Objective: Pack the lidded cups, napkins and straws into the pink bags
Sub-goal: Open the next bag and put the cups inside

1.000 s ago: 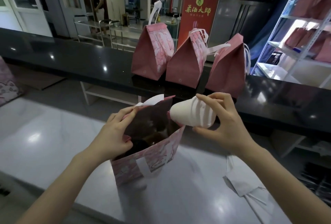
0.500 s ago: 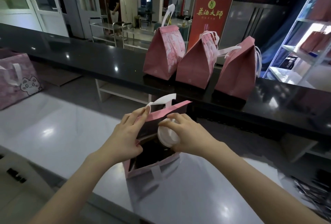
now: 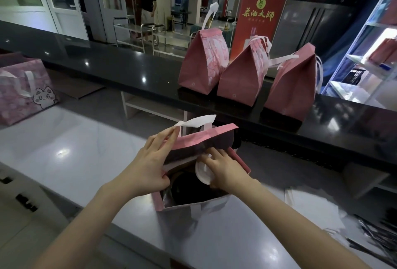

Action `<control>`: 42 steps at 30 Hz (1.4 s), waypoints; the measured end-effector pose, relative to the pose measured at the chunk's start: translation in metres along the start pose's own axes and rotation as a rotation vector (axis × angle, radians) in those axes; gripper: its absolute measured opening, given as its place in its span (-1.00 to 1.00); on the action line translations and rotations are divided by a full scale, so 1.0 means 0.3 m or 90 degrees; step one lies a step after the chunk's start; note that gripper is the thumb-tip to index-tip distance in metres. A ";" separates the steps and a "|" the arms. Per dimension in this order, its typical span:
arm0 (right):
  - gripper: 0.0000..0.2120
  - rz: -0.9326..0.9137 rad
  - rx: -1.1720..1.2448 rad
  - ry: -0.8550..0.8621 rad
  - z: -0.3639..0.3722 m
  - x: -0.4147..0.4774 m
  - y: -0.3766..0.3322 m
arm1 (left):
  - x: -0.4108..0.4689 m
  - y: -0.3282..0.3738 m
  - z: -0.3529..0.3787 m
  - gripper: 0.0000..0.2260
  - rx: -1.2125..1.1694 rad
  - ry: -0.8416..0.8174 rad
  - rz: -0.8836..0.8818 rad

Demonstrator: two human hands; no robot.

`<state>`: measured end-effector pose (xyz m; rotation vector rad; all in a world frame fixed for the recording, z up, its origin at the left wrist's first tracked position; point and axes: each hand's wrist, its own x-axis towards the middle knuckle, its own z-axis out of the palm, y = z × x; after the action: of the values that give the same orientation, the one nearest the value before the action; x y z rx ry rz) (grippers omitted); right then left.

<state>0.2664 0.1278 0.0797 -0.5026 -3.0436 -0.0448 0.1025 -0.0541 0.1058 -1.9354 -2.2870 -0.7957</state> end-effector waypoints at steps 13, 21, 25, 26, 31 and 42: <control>-0.19 0.020 -0.005 -0.017 0.078 0.052 0.032 | 0.011 -0.021 -0.018 0.15 0.034 -0.065 0.011; -0.23 0.011 -0.022 -0.031 0.076 0.120 0.044 | 0.038 -0.041 -0.012 0.11 0.029 -0.069 0.007; -0.26 0.008 -0.017 -0.064 0.071 0.170 0.034 | 0.062 -0.068 -0.019 0.14 0.006 -0.074 -0.006; -0.26 0.011 -0.013 -0.077 0.070 0.184 0.031 | 0.067 -0.076 -0.021 0.15 -0.001 -0.075 -0.010; -0.26 0.006 -0.004 -0.110 0.080 0.250 0.029 | 0.082 -0.117 -0.015 0.15 -0.014 -0.077 -0.019; -0.44 -0.013 0.022 -0.164 0.103 0.372 0.039 | 0.132 -0.194 -0.006 0.10 -0.072 -0.087 -0.035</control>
<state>0.1631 0.1758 0.0557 -0.5118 -3.2941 0.0775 0.0391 -0.0240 0.1007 -2.0411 -2.4332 -0.8418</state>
